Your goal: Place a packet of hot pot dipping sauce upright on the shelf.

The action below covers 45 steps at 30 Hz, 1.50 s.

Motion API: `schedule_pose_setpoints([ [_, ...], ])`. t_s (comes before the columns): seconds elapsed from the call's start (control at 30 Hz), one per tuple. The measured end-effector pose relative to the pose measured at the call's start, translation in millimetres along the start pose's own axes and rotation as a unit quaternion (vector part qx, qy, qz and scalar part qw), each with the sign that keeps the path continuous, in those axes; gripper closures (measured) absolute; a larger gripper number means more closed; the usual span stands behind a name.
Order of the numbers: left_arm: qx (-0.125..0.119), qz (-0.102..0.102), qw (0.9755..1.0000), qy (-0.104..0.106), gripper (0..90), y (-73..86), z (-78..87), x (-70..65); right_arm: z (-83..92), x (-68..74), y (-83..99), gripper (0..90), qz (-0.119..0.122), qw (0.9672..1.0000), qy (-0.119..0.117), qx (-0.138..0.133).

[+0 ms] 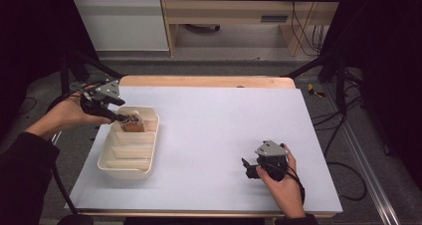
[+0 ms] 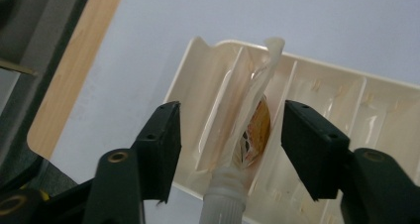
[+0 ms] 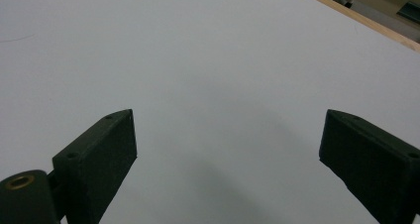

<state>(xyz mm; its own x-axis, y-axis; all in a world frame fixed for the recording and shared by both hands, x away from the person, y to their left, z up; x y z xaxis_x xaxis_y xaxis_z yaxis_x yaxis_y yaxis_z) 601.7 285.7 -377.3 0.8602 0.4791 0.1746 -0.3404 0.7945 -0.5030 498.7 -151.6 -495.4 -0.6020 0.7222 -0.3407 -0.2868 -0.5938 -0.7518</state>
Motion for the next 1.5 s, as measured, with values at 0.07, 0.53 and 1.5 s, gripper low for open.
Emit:
schedule_pose_setpoints([
  [0.07, -0.017, 0.006, 0.9998, -0.012, 27.3, -3.7, 2.5, -4.8, -0.2, 0.4, -0.4, 8.2, 0.002, 1.0, -0.001, -0.001],
  [0.53, -0.059, 0.014, 0.9973, -0.042, 8.9, -42.6, 6.8, -56.2, 2.1, 1.7, -1.7, 8.2, 0.002, 1.0, 0.0, -0.002],
  [1.5, -0.079, 0.008, 0.9966, 0.022, 8.1, -96.9, -69.7, -186.5, 3.6, -4.0, 2.3, 8.0, -0.013, 0.9999, 0.002, 0.001],
])
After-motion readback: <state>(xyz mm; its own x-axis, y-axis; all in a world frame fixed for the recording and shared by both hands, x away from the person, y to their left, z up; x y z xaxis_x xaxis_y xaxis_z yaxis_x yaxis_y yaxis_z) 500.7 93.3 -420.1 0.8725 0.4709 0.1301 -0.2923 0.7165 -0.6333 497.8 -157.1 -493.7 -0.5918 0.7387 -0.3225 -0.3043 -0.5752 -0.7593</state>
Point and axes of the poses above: each handheld gripper's, and its own axes: z roughly backward along the jaws, y roughly out of its underside, x roughly to its left, the point moved 8 cm from there along -z, roughly forward along the jaws, and after that the axes turned 10 degrees about z, right-handed, at the moved point
